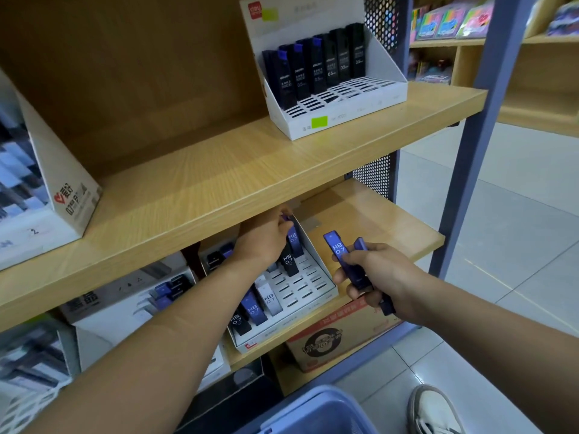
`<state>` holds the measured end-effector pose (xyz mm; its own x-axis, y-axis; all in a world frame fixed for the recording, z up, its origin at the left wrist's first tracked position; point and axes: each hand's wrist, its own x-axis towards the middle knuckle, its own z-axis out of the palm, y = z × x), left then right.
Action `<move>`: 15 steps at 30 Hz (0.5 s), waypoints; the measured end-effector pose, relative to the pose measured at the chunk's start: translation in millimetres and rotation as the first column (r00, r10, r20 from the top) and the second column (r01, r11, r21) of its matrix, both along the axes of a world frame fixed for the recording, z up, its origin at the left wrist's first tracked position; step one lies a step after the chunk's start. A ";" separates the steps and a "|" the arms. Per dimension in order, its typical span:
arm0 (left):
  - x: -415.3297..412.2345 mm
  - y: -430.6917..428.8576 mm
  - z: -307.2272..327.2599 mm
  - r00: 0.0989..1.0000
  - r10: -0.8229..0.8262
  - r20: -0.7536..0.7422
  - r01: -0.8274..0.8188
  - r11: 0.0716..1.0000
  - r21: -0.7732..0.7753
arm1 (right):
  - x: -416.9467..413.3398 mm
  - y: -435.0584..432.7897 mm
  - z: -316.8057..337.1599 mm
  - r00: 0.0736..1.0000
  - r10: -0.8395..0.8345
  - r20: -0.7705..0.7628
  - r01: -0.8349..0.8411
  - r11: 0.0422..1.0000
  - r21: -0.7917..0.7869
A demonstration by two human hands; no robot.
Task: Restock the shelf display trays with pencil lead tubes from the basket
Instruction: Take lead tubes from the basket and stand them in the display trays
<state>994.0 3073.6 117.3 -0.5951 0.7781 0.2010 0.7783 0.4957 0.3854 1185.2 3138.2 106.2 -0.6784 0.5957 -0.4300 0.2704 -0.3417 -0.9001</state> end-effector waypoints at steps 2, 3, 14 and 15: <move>-1.2 2.4 -1.6 0.999 0.039 0.005 -0.039 0.999 0.007 | 0.1 -1.1 0.6 1.000 0.015 -0.009 -0.015 1.000 -0.005; -1.4 3.4 -1.5 0.999 0.053 0.006 -0.053 0.998 -0.017 | 0.3 -1.9 1.0 1.000 0.024 -0.014 -0.024 1.000 -0.009; 55.0 -34.7 11.8 0.690 -0.241 0.683 0.021 0.949 0.314 | 2.2 -7.1 5.9 0.991 0.113 -0.066 -0.117 0.992 -0.054; 55.4 -38.8 11.1 0.663 -0.240 0.710 -0.019 0.941 0.337 | 2.5 -8.2 5.8 0.991 0.122 -0.064 -0.125 0.991 -0.055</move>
<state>1049.4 3034.8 128.5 -0.5598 0.8278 -0.0359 0.2175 0.1887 0.9577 1187.7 3130.0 112.0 -0.7710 0.4807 -0.4177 0.2595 -0.3619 -0.8954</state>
